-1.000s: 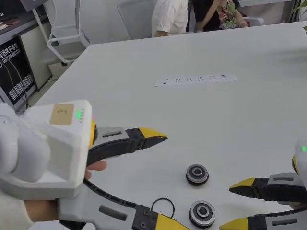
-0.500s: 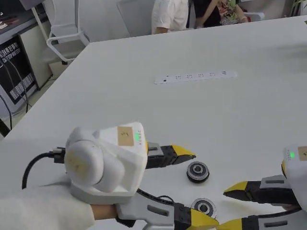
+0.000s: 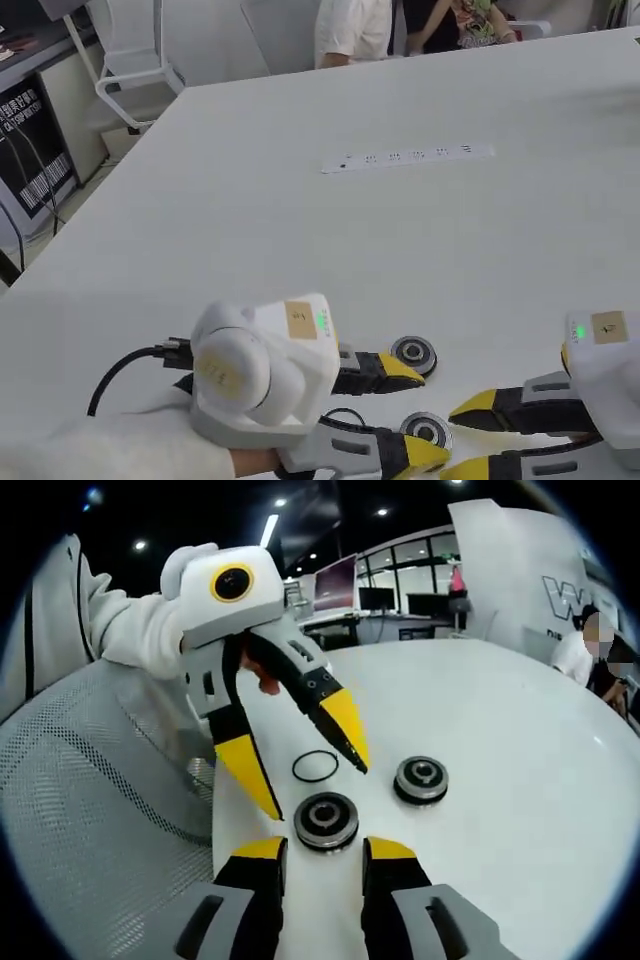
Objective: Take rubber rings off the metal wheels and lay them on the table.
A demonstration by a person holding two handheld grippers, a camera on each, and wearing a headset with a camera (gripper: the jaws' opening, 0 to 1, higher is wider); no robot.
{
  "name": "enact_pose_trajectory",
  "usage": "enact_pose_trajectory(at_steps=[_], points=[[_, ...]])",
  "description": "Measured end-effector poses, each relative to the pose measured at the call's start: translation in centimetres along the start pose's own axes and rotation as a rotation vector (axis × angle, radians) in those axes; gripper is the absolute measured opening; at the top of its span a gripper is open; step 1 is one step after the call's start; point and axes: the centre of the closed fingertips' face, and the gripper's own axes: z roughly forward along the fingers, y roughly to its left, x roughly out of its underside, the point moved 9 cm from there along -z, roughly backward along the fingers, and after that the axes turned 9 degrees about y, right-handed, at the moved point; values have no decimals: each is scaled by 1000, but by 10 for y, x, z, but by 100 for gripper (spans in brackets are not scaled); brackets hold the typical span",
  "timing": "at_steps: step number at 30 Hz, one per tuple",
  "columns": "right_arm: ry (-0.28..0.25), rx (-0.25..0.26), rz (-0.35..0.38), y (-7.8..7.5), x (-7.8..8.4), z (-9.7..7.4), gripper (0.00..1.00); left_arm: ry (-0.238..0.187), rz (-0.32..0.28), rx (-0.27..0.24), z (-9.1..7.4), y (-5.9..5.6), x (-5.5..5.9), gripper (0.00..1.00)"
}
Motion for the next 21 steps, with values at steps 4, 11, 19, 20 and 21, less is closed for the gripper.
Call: enact_pose_trajectory(at_steps=[4,11,19,20,21], points=[[0,-6,-3,-1,0,3,24,22,-15,-2,6,-1,7,22],[10,-11,-6,-1,0,6,22,54,-31,0,9,-2,13,19],[5,-4,-7,-2,0,6,20,52,-46,-9,11,-1,14,17],[5,-5,-5,-3,0,6,20,49,-46,-8,11,-2,14,17],[4,-4,-6,-3,0,6,20,46,-43,-9,11,-2,15,17]])
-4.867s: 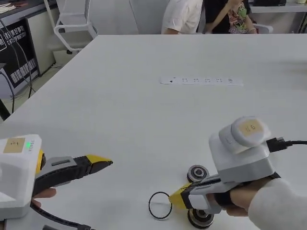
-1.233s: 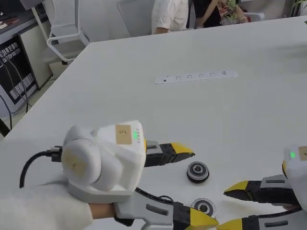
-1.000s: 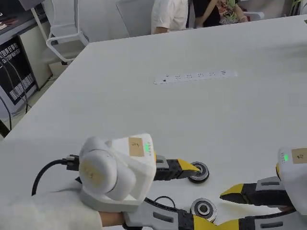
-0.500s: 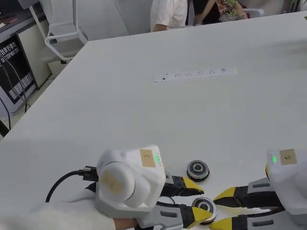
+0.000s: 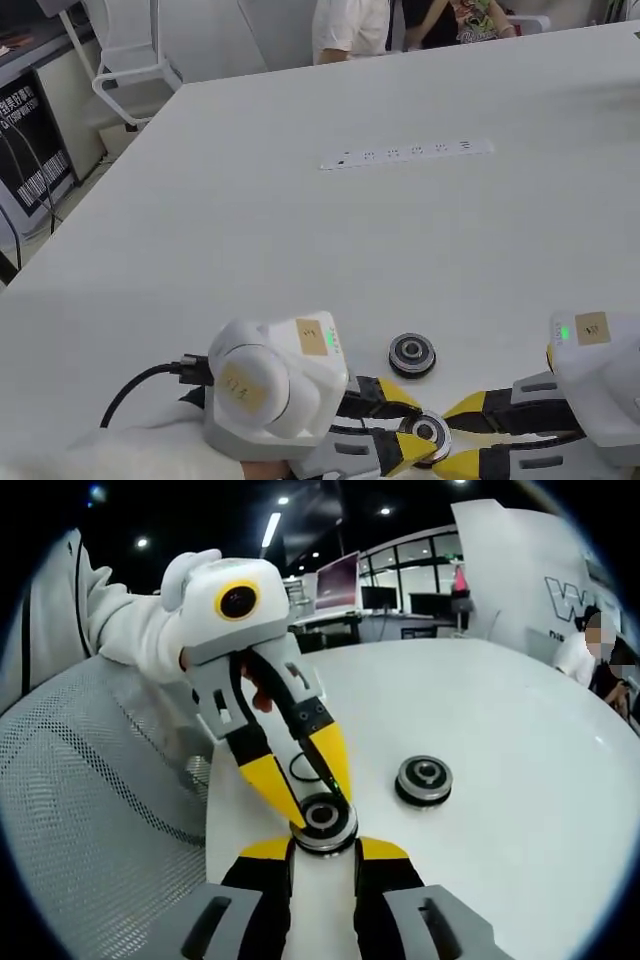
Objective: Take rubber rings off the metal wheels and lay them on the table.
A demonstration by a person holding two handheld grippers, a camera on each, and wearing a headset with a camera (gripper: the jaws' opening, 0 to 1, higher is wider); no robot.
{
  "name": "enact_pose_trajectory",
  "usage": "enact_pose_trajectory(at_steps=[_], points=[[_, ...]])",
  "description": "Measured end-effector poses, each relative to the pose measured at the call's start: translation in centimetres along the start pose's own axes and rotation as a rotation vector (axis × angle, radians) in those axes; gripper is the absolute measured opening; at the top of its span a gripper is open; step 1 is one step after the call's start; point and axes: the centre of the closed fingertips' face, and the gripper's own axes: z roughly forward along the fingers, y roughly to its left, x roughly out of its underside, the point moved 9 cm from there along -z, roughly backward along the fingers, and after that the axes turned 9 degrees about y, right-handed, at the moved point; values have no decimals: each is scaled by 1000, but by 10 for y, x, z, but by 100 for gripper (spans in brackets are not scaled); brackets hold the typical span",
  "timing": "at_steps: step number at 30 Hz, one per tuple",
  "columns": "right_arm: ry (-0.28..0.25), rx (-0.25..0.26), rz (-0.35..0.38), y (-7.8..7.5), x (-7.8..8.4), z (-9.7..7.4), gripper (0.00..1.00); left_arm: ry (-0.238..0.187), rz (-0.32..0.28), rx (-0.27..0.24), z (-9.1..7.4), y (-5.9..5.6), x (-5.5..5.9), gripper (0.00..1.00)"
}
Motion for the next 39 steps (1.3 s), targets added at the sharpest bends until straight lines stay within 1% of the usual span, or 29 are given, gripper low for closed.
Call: enact_pose_trajectory(at_steps=[4,7,10,16,30,32,34,36,37,38,39], points=[[-2,1,3,0,0,0,20,-7,-5,9,0,0,0,14],[-12,0,6,0,-1,-1,21,-13,-3,11,0,-1,1,14],[-13,7,-5,0,-1,0,22,-16,-7,12,0,-1,1,14],[-14,1,-7,0,-1,-1,20,-26,-12,11,-1,-1,2,14],[-4,15,-42,2,0,-3,17,-25,-12,10,-1,-1,2,14],[-1,17,-31,1,0,-4,16,-26,-11,10,-1,-1,2,14],[-20,21,-17,1,-1,-3,19,-26,-12,10,-1,0,2,14],[-41,16,7,0,-3,-1,26,-30,-14,10,-1,-1,2,14],[-39,14,0,0,-4,0,24,-31,-14,10,0,-1,2,14],[-34,1,-19,0,-4,1,23,-32,-15,9,0,-1,2,14],[-32,10,-19,1,-4,1,23,-31,-14,9,0,-1,2,14]])
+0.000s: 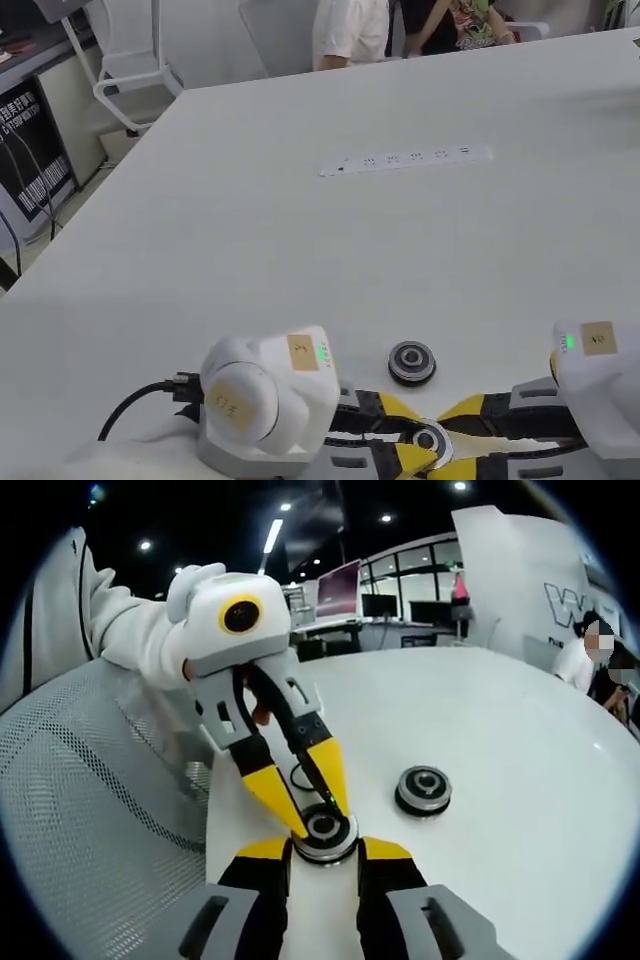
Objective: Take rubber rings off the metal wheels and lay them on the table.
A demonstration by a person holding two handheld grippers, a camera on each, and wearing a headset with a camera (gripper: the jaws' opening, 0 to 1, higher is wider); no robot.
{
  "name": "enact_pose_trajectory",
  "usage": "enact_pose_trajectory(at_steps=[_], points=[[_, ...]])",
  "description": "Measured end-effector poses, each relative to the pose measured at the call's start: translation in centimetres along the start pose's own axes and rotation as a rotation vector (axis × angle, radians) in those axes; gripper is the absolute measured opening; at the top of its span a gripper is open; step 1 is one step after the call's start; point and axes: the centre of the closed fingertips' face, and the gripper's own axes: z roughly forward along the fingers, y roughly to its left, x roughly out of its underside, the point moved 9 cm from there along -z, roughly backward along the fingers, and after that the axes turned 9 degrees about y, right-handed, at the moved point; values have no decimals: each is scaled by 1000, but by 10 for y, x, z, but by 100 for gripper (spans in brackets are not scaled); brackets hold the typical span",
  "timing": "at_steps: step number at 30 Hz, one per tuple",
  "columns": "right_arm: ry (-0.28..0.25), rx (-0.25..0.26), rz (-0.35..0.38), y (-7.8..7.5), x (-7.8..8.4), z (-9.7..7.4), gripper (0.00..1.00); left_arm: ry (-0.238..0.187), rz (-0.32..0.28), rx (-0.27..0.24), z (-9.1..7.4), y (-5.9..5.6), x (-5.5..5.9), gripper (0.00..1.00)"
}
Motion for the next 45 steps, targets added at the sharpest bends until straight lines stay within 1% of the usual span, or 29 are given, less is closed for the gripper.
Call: enact_pose_trajectory(at_steps=[1,10,15,18,20,21,22,23,24,25,27,31,37,39,41,42,43,45], points=[[-1,3,-16,0,0,-1,23,0,0,0,0,0,0,14],[11,11,-47,0,2,-4,20,0,4,1,0,0,0,14],[8,6,-23,0,3,-5,19,-2,3,1,0,0,0,14],[20,7,-17,0,5,-6,17,-1,5,0,0,0,0,14],[24,6,-12,1,6,-7,15,-2,3,0,0,0,1,14],[40,19,-31,0,8,-7,13,-1,3,-1,0,0,1,14],[45,20,-31,0,8,-8,8,-1,2,-2,0,0,1,14],[59,40,-34,-2,9,-10,2,-1,1,-2,0,1,1,14],[42,56,-26,-4,9,-10,0,-1,1,-2,0,0,1,14],[43,36,-17,-4,9,-8,0,-1,1,-2,0,0,1,14],[50,41,-33,-4,9,-8,0,-1,-1,-3,0,0,1,14],[51,50,-21,-4,9,-7,0,0,-1,-3,0,0,1,14],[51,53,87,-6,10,-8,0,0,4,-7,0,0,1,14],[45,50,152,-6,10,-9,0,0,5,-8,0,0,1,14],[36,30,268,-8,11,-10,0,-1,3,-8,0,0,0,14],[22,27,321,-11,12,-10,0,-2,1,-8,0,0,0,14],[13,35,341,-13,13,-10,0,-3,-1,-10,0,0,0,14],[2,20,376,-13,14,-11,0,-3,-2,-11,1,0,0,13]])
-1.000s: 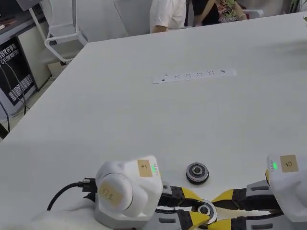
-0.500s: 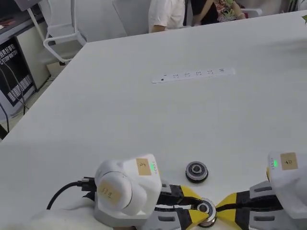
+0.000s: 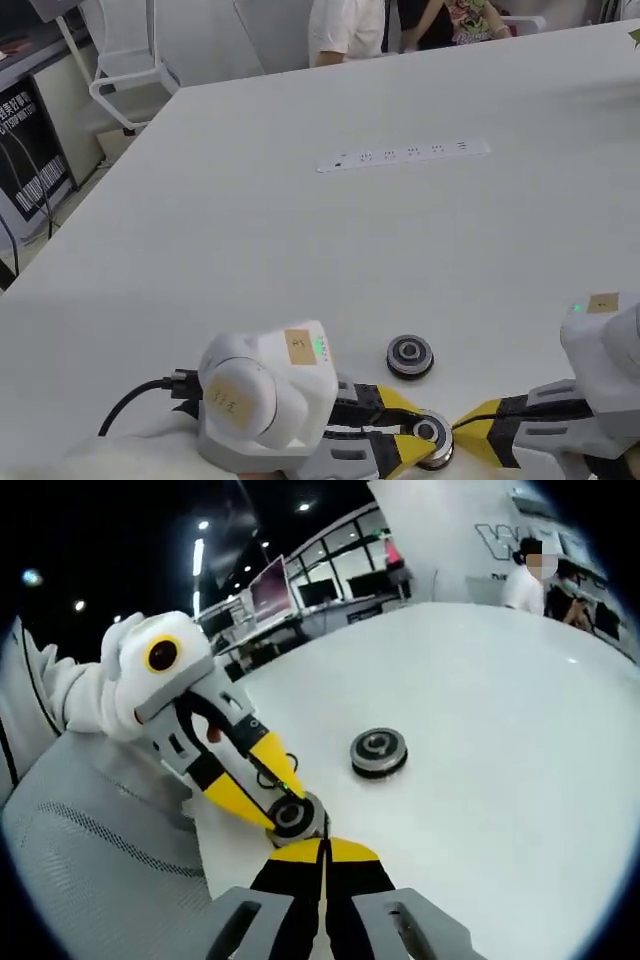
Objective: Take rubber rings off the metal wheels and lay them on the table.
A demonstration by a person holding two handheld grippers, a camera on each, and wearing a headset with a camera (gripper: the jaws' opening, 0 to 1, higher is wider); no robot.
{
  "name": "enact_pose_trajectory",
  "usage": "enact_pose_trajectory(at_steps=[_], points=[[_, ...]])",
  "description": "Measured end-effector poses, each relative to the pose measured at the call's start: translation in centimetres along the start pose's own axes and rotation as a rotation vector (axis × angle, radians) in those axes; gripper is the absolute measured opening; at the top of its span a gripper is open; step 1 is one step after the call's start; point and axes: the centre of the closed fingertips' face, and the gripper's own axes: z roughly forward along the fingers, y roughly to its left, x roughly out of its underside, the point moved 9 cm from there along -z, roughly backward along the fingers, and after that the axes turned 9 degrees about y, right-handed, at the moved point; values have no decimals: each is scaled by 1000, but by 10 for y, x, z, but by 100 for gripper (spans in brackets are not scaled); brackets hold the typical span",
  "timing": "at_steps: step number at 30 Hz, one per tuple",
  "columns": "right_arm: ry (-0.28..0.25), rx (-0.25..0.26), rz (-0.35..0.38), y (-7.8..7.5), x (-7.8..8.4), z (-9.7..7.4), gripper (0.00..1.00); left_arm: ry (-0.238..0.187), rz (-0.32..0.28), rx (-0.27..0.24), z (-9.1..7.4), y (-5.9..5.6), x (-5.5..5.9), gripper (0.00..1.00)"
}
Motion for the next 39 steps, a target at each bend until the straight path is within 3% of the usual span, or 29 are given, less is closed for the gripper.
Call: enact_pose_trajectory(at_steps=[5,8,9,11,12,13,18,25,28,32,34,39], points=[[-45,-44,137,-3,1,-2,0,1,2,-3,0,0,0,13],[-90,-97,251,-5,3,-4,0,-1,2,-4,0,0,0,13],[-120,-93,267,-7,1,-5,0,-2,2,-3,0,0,0,13],[-126,-162,338,-3,2,-6,0,-2,1,-6,0,1,0,13],[-117,-131,319,-6,4,-5,0,-3,0,-5,0,1,0,13],[-119,-132,319,-5,3,-4,0,-4,0,-6,0,0,0,13],[-137,-176,352,1,0,-4,0,-4,2,-6,0,1,0,13],[-129,-181,333,2,-1,-5,0,-2,14,-6,0,0,1,13],[-124,-154,266,2,-1,-4,0,-3,12,-6,0,0,0,13],[-120,-149,266,-2,0,-4,0,-4,13,-6,0,1,0,13],[-86,-108,210,-3,3,-4,0,-3,15,-6,0,1,0,13],[-52,-107,143,-1,1,-3,0,-3,17,-6,0,1,1,13]])
